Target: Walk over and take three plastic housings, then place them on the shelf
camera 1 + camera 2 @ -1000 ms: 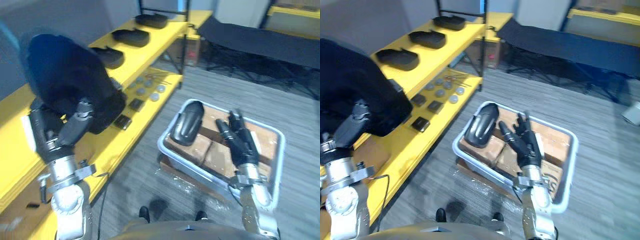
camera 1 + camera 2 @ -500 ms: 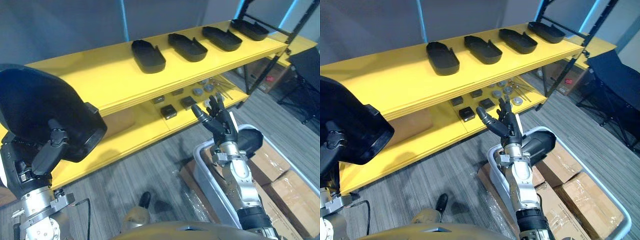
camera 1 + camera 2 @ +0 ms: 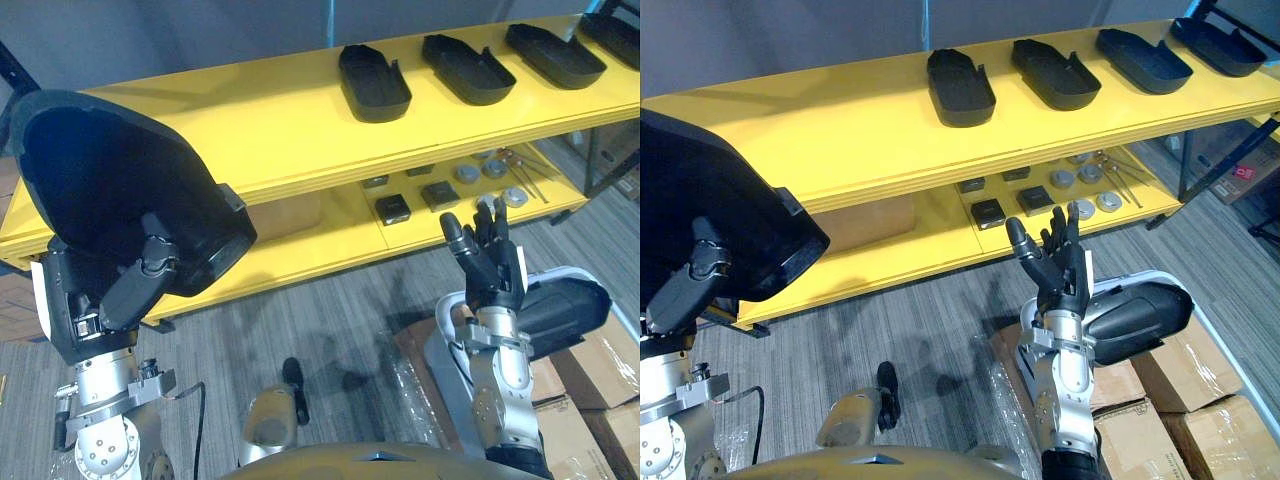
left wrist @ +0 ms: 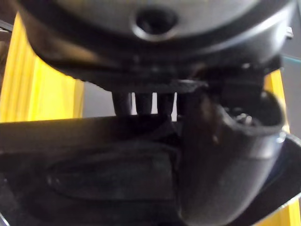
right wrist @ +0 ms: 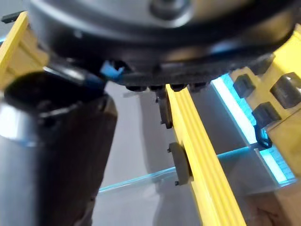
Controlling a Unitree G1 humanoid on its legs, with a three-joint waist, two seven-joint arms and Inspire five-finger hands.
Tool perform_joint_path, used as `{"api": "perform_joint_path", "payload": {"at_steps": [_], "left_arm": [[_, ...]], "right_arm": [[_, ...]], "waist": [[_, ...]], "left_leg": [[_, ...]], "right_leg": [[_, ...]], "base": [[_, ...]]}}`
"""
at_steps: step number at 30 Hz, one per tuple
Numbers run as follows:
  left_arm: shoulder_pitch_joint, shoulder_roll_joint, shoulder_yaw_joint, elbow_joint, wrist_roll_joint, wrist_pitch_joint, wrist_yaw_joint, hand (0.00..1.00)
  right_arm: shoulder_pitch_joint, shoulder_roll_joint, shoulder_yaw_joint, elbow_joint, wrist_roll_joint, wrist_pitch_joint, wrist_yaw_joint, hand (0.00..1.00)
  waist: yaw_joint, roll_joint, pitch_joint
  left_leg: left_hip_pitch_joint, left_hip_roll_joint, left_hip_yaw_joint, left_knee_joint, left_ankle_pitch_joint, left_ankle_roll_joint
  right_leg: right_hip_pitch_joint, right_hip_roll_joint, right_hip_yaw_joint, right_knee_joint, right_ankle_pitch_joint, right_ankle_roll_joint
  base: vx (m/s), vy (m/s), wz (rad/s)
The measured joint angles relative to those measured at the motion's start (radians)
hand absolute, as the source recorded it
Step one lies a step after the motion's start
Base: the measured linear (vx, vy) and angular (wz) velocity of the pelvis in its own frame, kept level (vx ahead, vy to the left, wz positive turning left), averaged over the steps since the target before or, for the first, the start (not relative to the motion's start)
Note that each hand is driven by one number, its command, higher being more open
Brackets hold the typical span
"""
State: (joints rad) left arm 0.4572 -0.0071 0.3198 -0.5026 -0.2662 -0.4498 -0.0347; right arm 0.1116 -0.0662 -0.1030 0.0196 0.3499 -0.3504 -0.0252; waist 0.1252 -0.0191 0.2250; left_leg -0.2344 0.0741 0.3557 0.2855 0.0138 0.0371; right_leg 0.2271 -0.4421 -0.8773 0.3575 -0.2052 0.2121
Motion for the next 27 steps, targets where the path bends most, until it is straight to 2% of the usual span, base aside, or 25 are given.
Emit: {"api": "perform_joint_path", "payload": {"at_steps": [1, 2, 3, 4, 5, 6, 7, 9, 11, 12, 14, 16, 18, 19, 20, 21, 24, 27], "left_arm": [[-0.016, 0.014, 0.000, 0.000, 0.002, 0.000, 0.005, 0.00], [-0.035, 0.020, 0.000, 0.002, 0.004, 0.000, 0.006, 0.00], [-0.041, 0.021, 0.000, 0.001, 0.005, -0.001, 0.005, 0.00], [-0.059, 0.033, -0.001, 0.002, 0.003, -0.003, 0.012, 0.00], [-0.088, 0.055, -0.004, 0.003, 0.002, -0.003, 0.032, 0.00], [-0.103, 0.063, -0.008, 0.004, 0.001, -0.003, 0.045, 0.00], [-0.122, 0.063, -0.009, 0.006, -0.002, -0.003, 0.059, 0.00], [-0.137, 0.063, -0.010, 0.015, -0.008, -0.003, 0.069, 0.00], [-0.150, 0.063, -0.032, 0.019, -0.008, -0.005, 0.073, 0.00], [-0.161, 0.063, -0.051, 0.028, -0.009, -0.008, 0.066, 0.00], [-0.178, 0.064, -0.080, 0.055, -0.015, -0.008, 0.039, 0.00], [-0.176, 0.066, -0.093, 0.090, -0.016, -0.008, 0.000, 0.00], [-0.176, 0.068, -0.100, 0.097, -0.019, -0.009, -0.025, 0.00], [-0.172, 0.092, -0.105, 0.097, -0.056, -0.013, -0.045, 0.00], [-0.172, 0.101, -0.107, 0.099, -0.080, -0.016, -0.055, 0.00], [-0.170, 0.100, -0.111, 0.098, -0.119, -0.026, -0.075, 0.00], [-0.171, 0.095, -0.121, 0.072, -0.185, -0.049, -0.127, 0.00], [-0.134, 0.082, -0.115, 0.025, -0.211, -0.085, -0.152, 0.00]], "right_arm": [[-0.019, 0.010, 0.002, 0.023, -0.017, -0.010, -0.018, 1.00], [-0.022, 0.009, 0.001, 0.029, -0.019, -0.010, -0.028, 1.00], [-0.020, 0.009, -0.003, 0.032, -0.019, -0.010, -0.030, 1.00], [-0.019, 0.010, -0.007, 0.034, -0.019, -0.010, -0.030, 1.00], [-0.021, 0.010, -0.006, 0.033, -0.022, -0.012, -0.026, 1.00], [-0.023, 0.009, -0.006, 0.033, -0.026, -0.015, -0.021, 1.00], [-0.030, 0.008, -0.007, 0.033, -0.028, -0.018, -0.010, 1.00], [-0.036, 0.008, -0.013, 0.033, -0.027, -0.028, 0.012, 1.00], [-0.037, 0.006, -0.029, 0.011, -0.025, -0.031, 0.027, 1.00], [-0.038, -0.002, -0.042, 0.002, -0.022, -0.034, 0.027, 1.00], [-0.038, -0.008, -0.064, -0.001, -0.021, -0.036, 0.017, 1.00], [-0.035, -0.008, -0.066, -0.009, -0.028, -0.038, -0.006, 1.00], [-0.030, -0.007, -0.064, -0.031, -0.041, -0.038, -0.044, 1.00], [-0.030, -0.007, -0.065, -0.039, -0.085, -0.038, -0.080, 1.00], [-0.030, -0.009, -0.066, -0.038, -0.104, -0.039, -0.096, 1.00], [-0.032, -0.011, -0.076, -0.045, -0.124, -0.039, -0.122, 1.00], [0.000, -0.012, -0.151, -0.095, -0.155, -0.069, -0.164, 1.00], [0.053, -0.017, -0.282, -0.133, -0.180, -0.112, -0.176, 1.00]], "waist": [[0.009, -0.012, 0.006], [0.000, -0.009, 0.009], [-0.011, -0.006, 0.007], [-0.026, -0.001, 0.006], [-0.042, -0.005, 0.004], [-0.048, -0.006, 0.004], [-0.050, -0.006, 0.004], [-0.048, -0.006, 0.003], [-0.058, -0.002, 0.001], [-0.073, 0.002, -0.001], [-0.081, 0.002, -0.002], [-0.084, -0.001, -0.004], [-0.087, -0.013, -0.011], [-0.083, -0.041, -0.028], [-0.079, -0.051, -0.034], [-0.073, -0.044, -0.036], [-0.081, -0.035, -0.044], [-0.122, -0.005, -0.059]], "left_leg": [[0.001, -0.025, 0.000, 0.013, -0.029, 0.011], [0.002, -0.048, -0.025, 0.011, -0.040, 0.026], [0.005, -0.061, -0.048, 0.000, -0.039, 0.033], [0.031, -0.085, -0.087, -0.054, -0.032, 0.043], [0.055, -0.095, -0.138, -0.109, -0.016, 0.054], [0.069, -0.102, -0.160, -0.138, -0.002, 0.066], [0.104, -0.113, -0.186, -0.190, 0.019, 0.076], [0.152, -0.127, -0.218, -0.228, 0.024, 0.080], [0.172, -0.134, -0.263, -0.241, 0.013, 0.076], [0.174, -0.134, -0.302, -0.240, 0.011, 0.076], [0.186, -0.132, -0.339, -0.235, 0.014, 0.067], [0.218, -0.129, -0.351, -0.229, 0.003, 0.051], [0.229, -0.129, -0.347, -0.217, -0.017, 0.034], [0.227, -0.136, -0.334, -0.198, -0.047, 0.019], [0.225, -0.137, -0.326, -0.181, -0.064, 0.013], [0.217, -0.114, -0.305, -0.140, -0.099, -0.008], [0.200, -0.087, -0.272, -0.088, -0.152, -0.024], [0.185, -0.054, -0.239, -0.032, -0.210, -0.040]], "right_leg": [[0.008, -0.028, 0.001, 0.022, -0.012, -0.034], [-0.007, -0.039, 0.065, 0.079, 0.025, -0.136], [-0.035, -0.040, 0.140, 0.119, 0.062, -0.184], [-0.086, -0.039, 0.285, 0.201, 0.144, -0.202], [-0.128, 0.000, 0.380, 0.259, 0.095, -0.164], [-0.147, 0.031, 0.408, 0.278, 0.057, -0.155], [-0.177, 0.077, 0.425, 0.285, -0.001, -0.164], [-0.208, 0.134, 0.417, 0.246, -0.046, -0.181], [-0.253, 0.188, 0.436, 0.164, -0.053, -0.191], [-0.293, 0.220, 0.473, 0.120, -0.052, -0.191], [-0.340, 0.236, 0.533, 0.082, -0.042, -0.176], [-0.356, 0.232, 0.576, 0.037, -0.017, -0.147], [-0.351, 0.232, 0.584, -0.028, 0.054, -0.144], [-0.348, 0.235, 0.588, -0.079, 0.225, -0.156], [-0.342, 0.235, 0.588, -0.095, 0.232, -0.154], [-0.312, 0.260, 0.599, -0.144, 0.234, -0.150], [-0.272, 0.298, 0.619, -0.244, 0.234, -0.150], [-0.253, 0.333, 0.646, -0.283, 0.230, -0.155]], "base": [[0.09, 0.145, 0.42], [0.09, 0.145, 0.63], [0.14, 0.198, 0.95], [0.16, 0.162, 1.11], [0.19, 0.167, 1.10], [0.17, 0.064, 1.01], [0.15, 0.053, 0.66], [0.21, 0.065, 0.57], [0.23, 0.026, 0.71], [0.27, -0.014, 0.92], [0.26, -0.029, 0.78], [0.22, -0.056, 0.42], [0.21, -0.107, 0.23], [0.19, -0.143, -0.02], [0.22, -0.191, -0.30], [0.16, -0.157, -0.41], [0.12, -0.121, -0.45], [0.06, -0.058, -0.37]]}}
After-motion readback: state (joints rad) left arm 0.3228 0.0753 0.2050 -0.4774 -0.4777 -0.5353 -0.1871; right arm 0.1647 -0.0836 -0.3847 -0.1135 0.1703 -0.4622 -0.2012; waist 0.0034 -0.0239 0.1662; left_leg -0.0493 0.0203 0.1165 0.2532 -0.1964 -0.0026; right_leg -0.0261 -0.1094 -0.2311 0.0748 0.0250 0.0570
